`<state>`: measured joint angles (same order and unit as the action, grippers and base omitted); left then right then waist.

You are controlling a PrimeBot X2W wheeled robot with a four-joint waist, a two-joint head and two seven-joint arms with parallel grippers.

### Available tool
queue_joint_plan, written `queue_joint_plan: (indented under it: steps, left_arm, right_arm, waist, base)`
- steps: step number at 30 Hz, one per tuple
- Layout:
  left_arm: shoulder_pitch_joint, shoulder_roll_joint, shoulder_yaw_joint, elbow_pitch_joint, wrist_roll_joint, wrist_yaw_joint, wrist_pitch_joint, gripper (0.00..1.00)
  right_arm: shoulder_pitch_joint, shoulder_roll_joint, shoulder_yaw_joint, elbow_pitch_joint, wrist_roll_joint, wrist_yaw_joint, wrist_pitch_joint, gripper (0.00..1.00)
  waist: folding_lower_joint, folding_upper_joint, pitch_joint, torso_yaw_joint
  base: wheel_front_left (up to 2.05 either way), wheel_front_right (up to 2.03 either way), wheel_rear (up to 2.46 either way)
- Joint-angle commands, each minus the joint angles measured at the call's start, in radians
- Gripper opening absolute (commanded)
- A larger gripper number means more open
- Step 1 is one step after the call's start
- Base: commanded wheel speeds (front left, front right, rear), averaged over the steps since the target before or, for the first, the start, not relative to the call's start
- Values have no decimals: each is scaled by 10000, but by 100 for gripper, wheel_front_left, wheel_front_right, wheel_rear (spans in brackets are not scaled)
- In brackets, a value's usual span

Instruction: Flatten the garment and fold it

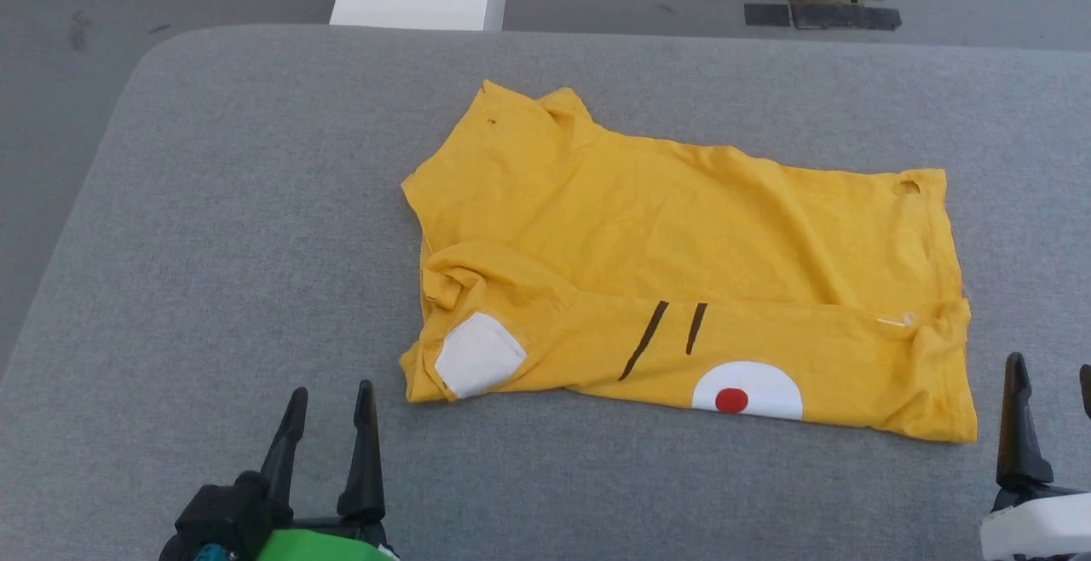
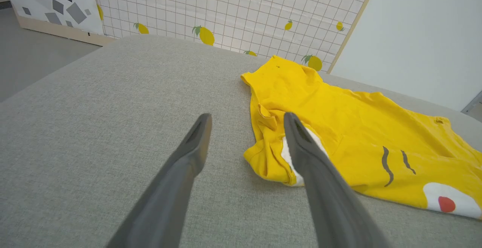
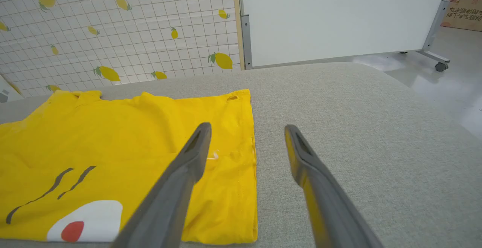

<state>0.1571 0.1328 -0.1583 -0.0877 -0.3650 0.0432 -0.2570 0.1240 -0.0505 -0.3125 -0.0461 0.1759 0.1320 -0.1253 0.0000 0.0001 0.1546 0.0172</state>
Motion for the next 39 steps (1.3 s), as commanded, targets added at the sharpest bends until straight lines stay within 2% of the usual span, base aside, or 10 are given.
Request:
queue_joint_plan:
  steps: [1, 5, 8, 13, 16, 20, 25, 29, 31, 39]
  left_arm:
    - [129, -32, 82, 97, 170, -79, -46, 100]
    - [-117, -9, 79, 332, 217, -220, 35, 100]
    - [-587, 226, -83, 355, 211, -379, 763, 100]
    - [-1787, 672, -576, 696, -19, -758, 3256, 100]
    - [-2395, 742, -712, 1094, -348, -831, 4611, 100]
    - [-3107, 788, -734, 1666, -645, -780, 5805, 100]
    - [-3515, 857, -798, 2790, -898, -502, 7299, 100]
    - [-3652, 748, -734, 3310, -1165, -318, 7851, 100]
    - [-3670, 698, -767, 3430, -1223, -358, 7840, 0]
    - [-3353, 529, -664, 3284, -1601, -535, 7410, 0]
  right_arm:
    - [21, 2, 35, 28, 3, -13, -101, 100]
    - [-31, 2, 23, 47, -11, -13, -87, 100]
    - [-31, 2, 9, 48, 30, -13, -51, 100]
    - [-76, 2, 37, 106, 152, -13, -19, 100]
    - [-172, 2, 136, 171, 225, -13, -3, 100]
    - [-319, 2, 226, 308, 292, -13, -25, 100]
    - [-468, 3, 239, 519, 345, -13, -77, 100]
    - [-554, 3, 232, 632, 404, -13, -124, 100]
    - [-575, 3, 209, 677, 433, -13, -148, 100]
    - [-1084, 3, 223, 144, -53, -13, 428, 100]
  waist:
    - [0, -1, -107, 14]
    - [0, -1, -180, 24]
    - [0, -1, -114, 49]
    - [0, -1, 130, 62]
    - [0, -1, 315, -12]
    - [0, -1, 583, -173]
    - [0, -1, 790, -409]
    - [0, -1, 862, -574]
    - [0, -1, 880, -622]
    - [0, -1, 959, -684]
  base:
    - [0, 0, 0]
    - [0, 0, 0]
    - [0, 0, 0]
    - [0, 0, 0]
    - [0, 0, 0]
    - [0, 0, 0]
    - [0, 0, 0]
    - [0, 0, 0]
    - [0, 0, 0]
    - [0, 0, 0]
